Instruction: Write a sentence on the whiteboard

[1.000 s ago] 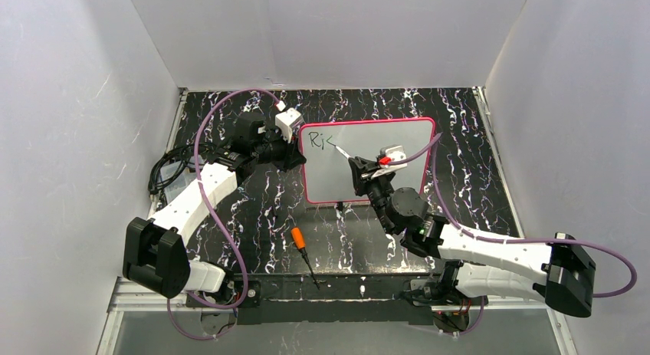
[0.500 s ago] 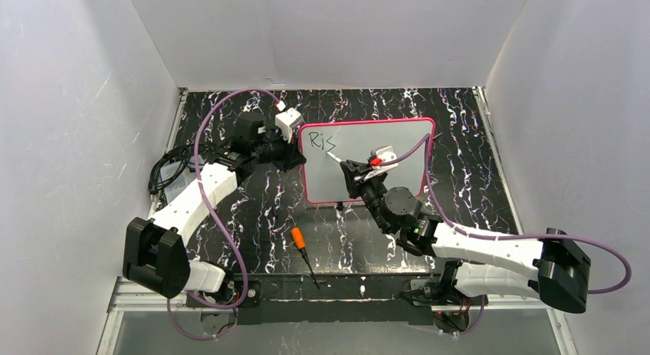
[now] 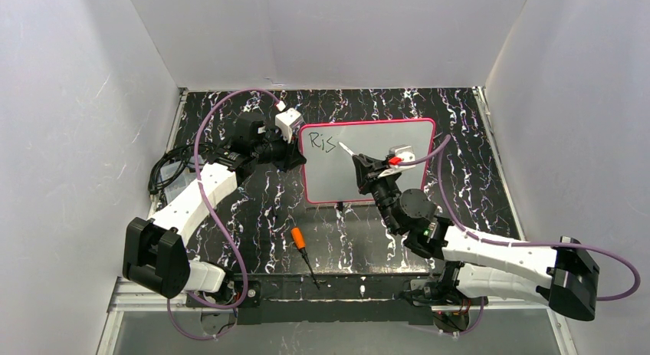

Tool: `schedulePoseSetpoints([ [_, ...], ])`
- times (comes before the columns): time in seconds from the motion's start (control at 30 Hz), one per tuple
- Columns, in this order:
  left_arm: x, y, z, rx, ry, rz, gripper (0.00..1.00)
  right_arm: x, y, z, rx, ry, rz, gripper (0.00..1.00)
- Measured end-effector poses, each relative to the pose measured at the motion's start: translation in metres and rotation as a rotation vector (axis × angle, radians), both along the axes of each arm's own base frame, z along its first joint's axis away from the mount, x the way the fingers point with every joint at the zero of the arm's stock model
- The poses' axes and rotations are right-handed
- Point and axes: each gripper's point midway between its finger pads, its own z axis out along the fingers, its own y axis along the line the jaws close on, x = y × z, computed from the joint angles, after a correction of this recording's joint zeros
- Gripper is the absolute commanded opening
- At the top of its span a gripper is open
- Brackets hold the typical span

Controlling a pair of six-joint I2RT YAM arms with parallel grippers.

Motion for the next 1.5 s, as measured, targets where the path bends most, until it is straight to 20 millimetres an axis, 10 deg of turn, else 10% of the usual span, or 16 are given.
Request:
schedulePoseSetpoints([
  [1.5,0.001,0.0,0.0,0.002,-0.001,0.003,0.0,0.006,-0.002,-0.003,-0.072,-0.03,-0.045,0.01],
])
